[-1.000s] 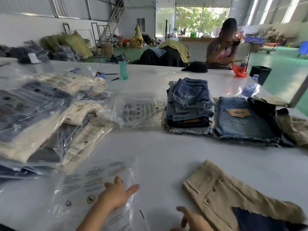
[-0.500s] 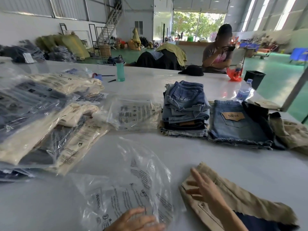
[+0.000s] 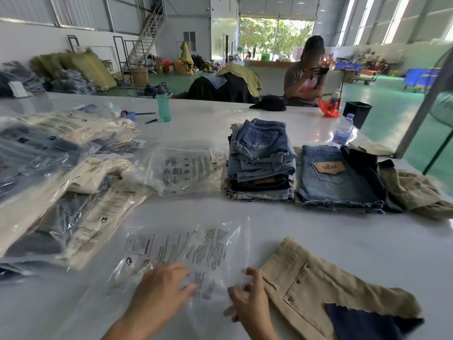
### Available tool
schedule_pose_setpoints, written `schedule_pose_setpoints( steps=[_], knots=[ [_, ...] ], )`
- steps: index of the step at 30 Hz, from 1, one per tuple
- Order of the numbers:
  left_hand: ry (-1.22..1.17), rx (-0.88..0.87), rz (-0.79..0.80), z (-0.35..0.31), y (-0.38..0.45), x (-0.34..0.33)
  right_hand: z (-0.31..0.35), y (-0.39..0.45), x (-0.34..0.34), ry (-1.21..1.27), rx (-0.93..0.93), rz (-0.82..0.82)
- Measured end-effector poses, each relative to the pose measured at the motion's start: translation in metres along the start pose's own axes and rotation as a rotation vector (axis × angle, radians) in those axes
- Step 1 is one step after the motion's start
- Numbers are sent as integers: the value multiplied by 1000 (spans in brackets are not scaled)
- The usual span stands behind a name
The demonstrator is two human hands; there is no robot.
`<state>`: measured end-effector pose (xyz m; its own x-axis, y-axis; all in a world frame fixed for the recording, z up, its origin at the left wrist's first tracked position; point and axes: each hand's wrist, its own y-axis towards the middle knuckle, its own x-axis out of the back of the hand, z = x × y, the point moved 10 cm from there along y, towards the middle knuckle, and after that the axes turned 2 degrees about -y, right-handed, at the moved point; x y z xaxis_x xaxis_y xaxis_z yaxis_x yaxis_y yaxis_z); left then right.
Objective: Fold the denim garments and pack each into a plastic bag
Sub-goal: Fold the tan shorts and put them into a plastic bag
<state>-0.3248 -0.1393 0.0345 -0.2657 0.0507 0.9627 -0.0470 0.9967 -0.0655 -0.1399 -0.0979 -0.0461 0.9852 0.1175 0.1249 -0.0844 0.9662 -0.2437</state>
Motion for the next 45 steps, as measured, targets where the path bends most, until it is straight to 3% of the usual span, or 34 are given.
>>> schedule_pose_setpoints(
  steps=[1,3,6,11,12,15,17,19,21,24,26,29,31,33,36,38,42,45],
  knots=[
    [-190,15,-101,-16,5,3,-4,-4,-7,-23,0,11],
    [-312,38,-48,-44,16,-20,-9,-12,-25,-62,8,104],
    [-293,186,91,-47,32,-62,-11,-16,-32,-264,51,247],
    [-237,154,146,-40,37,-88,-6,-10,-3,-573,84,504],
    [-191,150,147,-39,37,-93,6,2,18,-630,147,416],
    [-6,101,128,-48,37,-103,48,43,119,-858,289,-108],
    [-2,98,83,-51,37,-103,42,67,183,-1148,102,-239],
    [-43,120,57,-50,36,-99,10,83,225,-1321,-151,-132],
    [-102,141,12,-52,33,-93,-8,87,236,-1263,-249,-26],
    [-135,93,-40,-73,33,-90,-4,87,225,-1174,-172,62],
    [-102,62,-40,-92,40,-93,11,82,211,-1246,-68,86],
    [-59,118,15,-103,57,-100,33,59,177,-1518,243,14],
    [-8,126,80,-106,66,-110,27,32,148,-1564,402,3],
    [30,111,123,-107,70,-116,3,14,130,-1500,326,53],
    [3,87,151,-103,69,-115,-43,8,130,-1458,60,166],
    [-29,81,146,-100,65,-107,-47,10,137,-1491,78,150],
    [5,26,-67,-101,49,-71,-22,22,145,-1605,277,78],
    [-80,33,-104,-101,40,-67,15,29,161,-1396,328,-7]
  ],
)
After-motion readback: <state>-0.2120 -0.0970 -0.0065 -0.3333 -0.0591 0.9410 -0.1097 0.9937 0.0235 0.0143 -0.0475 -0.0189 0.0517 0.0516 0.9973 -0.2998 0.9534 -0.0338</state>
